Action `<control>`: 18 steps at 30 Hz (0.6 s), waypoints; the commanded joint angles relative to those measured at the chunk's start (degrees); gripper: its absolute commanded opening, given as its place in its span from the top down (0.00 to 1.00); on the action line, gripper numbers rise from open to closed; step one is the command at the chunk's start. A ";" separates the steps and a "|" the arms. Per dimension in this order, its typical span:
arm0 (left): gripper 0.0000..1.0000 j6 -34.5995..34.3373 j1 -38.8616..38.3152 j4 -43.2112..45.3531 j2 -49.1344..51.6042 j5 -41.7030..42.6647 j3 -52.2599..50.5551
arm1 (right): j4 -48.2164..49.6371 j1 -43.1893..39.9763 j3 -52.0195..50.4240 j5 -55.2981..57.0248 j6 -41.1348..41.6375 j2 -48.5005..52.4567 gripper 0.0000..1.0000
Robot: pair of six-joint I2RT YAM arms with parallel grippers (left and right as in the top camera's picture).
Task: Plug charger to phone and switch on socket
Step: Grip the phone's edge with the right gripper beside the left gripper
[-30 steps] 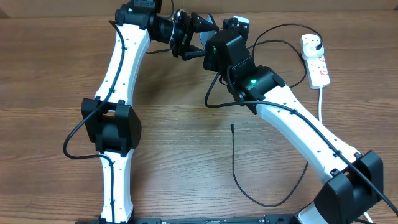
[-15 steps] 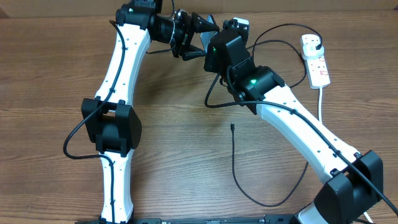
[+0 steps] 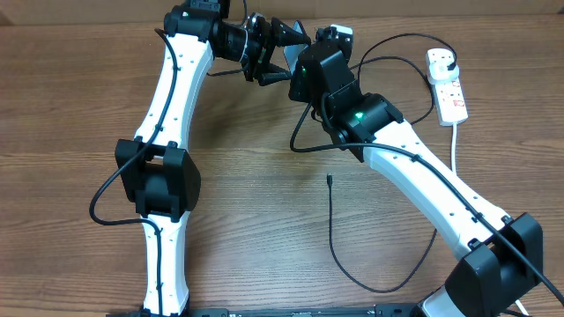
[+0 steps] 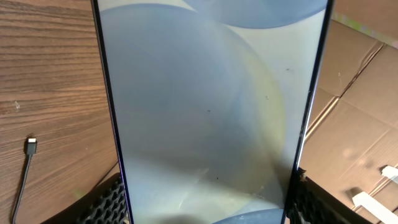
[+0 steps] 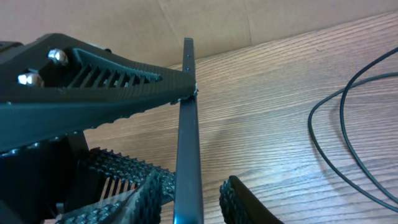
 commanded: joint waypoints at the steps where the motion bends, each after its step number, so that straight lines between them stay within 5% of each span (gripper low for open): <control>1: 0.39 0.50 -0.48 0.22 -0.04 1.40 1.49 | 0.48 0.17 0.17 0.90 0.26 0.48 0.70; 18: 0.39 0.57 -0.48 0.22 -0.04 1.36 1.49 | 2.71 0.09 0.20 0.92 0.00 2.80 0.74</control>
